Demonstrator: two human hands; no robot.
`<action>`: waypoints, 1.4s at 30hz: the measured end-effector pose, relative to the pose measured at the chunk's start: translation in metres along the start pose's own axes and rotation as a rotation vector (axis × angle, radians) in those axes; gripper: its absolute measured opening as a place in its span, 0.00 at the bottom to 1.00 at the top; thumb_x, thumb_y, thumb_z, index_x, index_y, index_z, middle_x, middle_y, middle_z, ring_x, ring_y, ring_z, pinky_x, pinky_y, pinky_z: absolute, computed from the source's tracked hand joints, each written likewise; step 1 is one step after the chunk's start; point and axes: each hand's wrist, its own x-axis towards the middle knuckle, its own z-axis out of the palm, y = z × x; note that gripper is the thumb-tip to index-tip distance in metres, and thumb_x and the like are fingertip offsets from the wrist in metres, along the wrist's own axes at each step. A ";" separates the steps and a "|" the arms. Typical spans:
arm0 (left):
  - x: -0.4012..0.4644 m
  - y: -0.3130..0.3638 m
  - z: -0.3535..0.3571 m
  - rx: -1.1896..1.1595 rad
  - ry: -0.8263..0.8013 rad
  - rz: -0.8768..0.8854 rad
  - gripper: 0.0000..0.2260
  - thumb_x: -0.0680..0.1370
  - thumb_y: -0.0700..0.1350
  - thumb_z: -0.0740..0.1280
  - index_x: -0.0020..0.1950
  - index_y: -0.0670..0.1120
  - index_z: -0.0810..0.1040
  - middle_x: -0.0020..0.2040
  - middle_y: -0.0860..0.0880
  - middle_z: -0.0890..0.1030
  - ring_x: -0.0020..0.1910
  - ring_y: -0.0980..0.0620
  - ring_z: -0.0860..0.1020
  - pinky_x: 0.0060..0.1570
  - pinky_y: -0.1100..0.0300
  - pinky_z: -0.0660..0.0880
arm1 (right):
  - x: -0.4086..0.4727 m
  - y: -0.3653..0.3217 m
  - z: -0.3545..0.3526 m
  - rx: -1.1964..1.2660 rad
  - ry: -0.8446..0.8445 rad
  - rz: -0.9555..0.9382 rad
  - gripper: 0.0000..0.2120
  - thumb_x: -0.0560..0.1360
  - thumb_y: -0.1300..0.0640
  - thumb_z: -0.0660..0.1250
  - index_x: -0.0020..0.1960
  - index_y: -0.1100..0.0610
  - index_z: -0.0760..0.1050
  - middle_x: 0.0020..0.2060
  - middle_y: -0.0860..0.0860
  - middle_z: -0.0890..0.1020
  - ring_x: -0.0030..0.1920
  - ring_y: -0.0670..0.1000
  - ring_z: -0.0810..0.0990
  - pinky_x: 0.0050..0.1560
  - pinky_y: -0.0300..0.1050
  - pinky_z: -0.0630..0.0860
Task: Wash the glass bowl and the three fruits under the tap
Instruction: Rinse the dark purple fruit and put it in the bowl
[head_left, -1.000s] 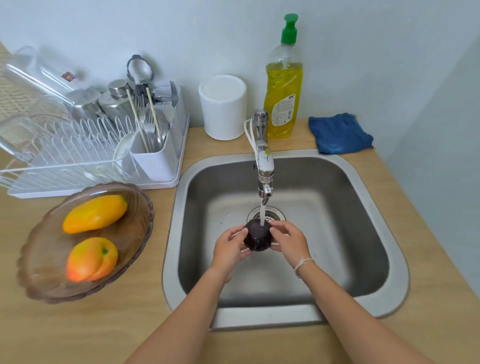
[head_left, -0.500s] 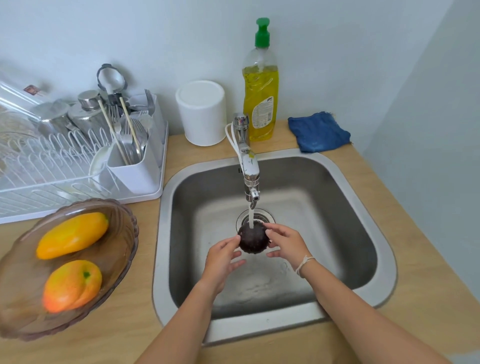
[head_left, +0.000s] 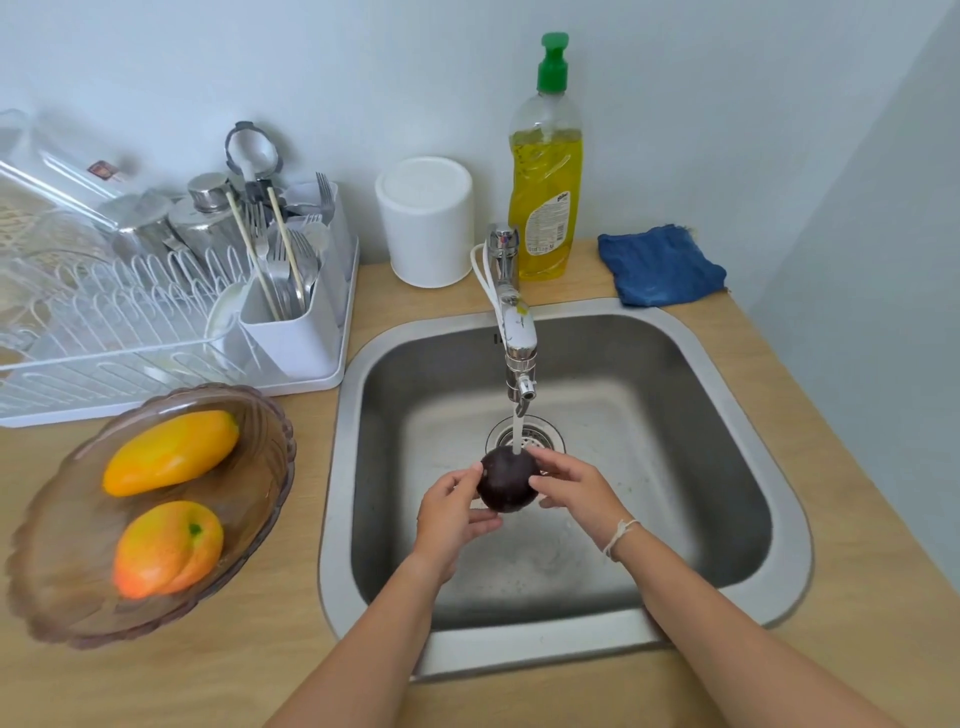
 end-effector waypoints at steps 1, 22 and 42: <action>0.000 0.001 0.000 -0.004 0.002 -0.017 0.10 0.79 0.50 0.63 0.50 0.43 0.77 0.49 0.41 0.79 0.35 0.44 0.81 0.38 0.55 0.80 | -0.001 -0.001 0.000 -0.032 0.003 -0.005 0.16 0.74 0.64 0.66 0.59 0.49 0.75 0.48 0.44 0.79 0.48 0.45 0.76 0.43 0.37 0.73; -0.012 0.008 0.004 -0.027 -0.185 0.072 0.13 0.78 0.45 0.65 0.63 0.51 0.75 0.55 0.47 0.82 0.46 0.47 0.82 0.45 0.55 0.80 | -0.002 -0.004 -0.004 0.161 0.055 0.195 0.14 0.76 0.52 0.64 0.57 0.58 0.77 0.55 0.57 0.79 0.54 0.55 0.78 0.46 0.53 0.81; -0.011 0.005 0.003 0.006 -0.129 0.077 0.09 0.79 0.45 0.63 0.55 0.46 0.79 0.53 0.43 0.82 0.48 0.45 0.82 0.40 0.57 0.79 | -0.004 -0.004 -0.001 -0.142 0.089 0.258 0.19 0.75 0.40 0.60 0.46 0.55 0.76 0.42 0.56 0.81 0.37 0.56 0.82 0.38 0.51 0.82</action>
